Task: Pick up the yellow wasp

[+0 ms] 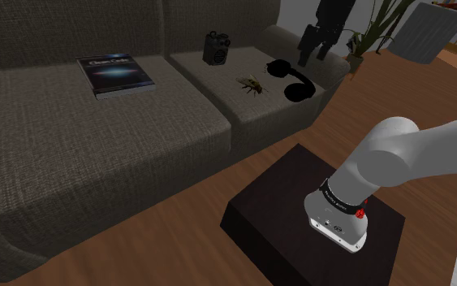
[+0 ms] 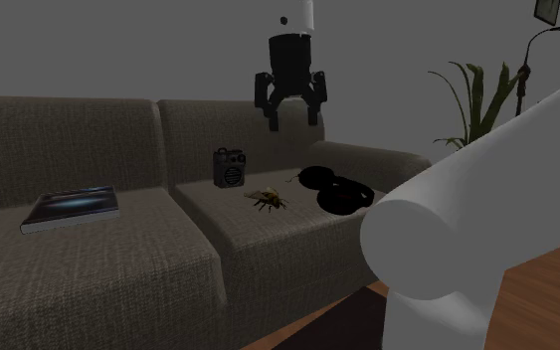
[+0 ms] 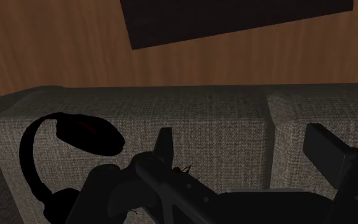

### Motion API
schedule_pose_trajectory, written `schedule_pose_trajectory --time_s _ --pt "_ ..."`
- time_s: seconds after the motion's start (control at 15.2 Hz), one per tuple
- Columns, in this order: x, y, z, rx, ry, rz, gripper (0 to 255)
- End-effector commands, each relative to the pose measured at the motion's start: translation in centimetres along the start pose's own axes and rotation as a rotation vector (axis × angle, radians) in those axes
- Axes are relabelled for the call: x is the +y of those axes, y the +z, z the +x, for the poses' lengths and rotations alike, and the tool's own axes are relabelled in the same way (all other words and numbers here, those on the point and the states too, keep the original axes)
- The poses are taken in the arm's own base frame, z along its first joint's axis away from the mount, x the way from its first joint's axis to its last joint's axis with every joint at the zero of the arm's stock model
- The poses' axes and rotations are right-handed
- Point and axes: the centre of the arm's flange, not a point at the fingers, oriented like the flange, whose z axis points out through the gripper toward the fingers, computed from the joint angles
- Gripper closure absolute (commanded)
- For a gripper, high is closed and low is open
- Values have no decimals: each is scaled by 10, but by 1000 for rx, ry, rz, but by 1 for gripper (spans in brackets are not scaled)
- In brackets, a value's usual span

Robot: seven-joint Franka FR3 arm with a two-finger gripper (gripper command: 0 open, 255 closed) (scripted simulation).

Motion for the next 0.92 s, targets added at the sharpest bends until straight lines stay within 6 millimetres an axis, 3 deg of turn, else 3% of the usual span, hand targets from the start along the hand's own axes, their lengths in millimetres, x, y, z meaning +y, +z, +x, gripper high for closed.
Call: schedule_pose_trajectory --time_s 0.0,0.86 --pt "0 0 0 0 0 0 0" --pt "66 111 106 109 -41 103 0"
